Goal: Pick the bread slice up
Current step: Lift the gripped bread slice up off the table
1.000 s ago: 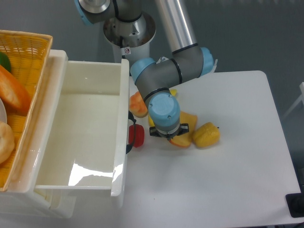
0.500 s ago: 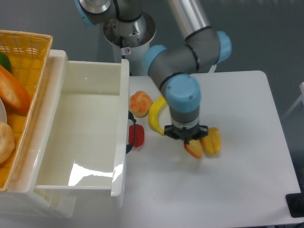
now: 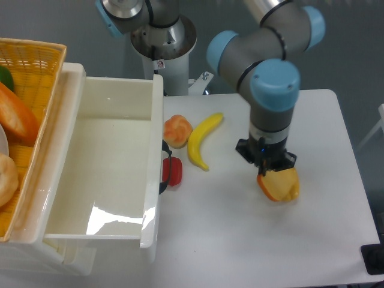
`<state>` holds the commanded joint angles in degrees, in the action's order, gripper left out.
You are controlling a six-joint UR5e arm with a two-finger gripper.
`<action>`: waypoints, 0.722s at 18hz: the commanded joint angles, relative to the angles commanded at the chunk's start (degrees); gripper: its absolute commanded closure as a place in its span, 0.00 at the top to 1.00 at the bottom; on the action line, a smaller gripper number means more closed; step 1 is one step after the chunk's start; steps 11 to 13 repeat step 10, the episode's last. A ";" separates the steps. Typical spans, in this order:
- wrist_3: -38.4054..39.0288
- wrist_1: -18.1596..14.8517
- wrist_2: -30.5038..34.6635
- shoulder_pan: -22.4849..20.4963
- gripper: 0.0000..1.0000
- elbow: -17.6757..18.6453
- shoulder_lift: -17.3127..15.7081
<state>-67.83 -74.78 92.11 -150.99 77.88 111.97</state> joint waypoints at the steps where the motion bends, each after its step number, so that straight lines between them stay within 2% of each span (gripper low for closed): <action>1: -0.63 -1.06 -0.09 -0.61 0.00 -0.53 0.00; 4: -0.72 -2.38 -0.09 -1.76 0.00 -1.59 0.00; 13: -2.91 -2.56 -0.09 -3.25 0.00 -1.59 -0.70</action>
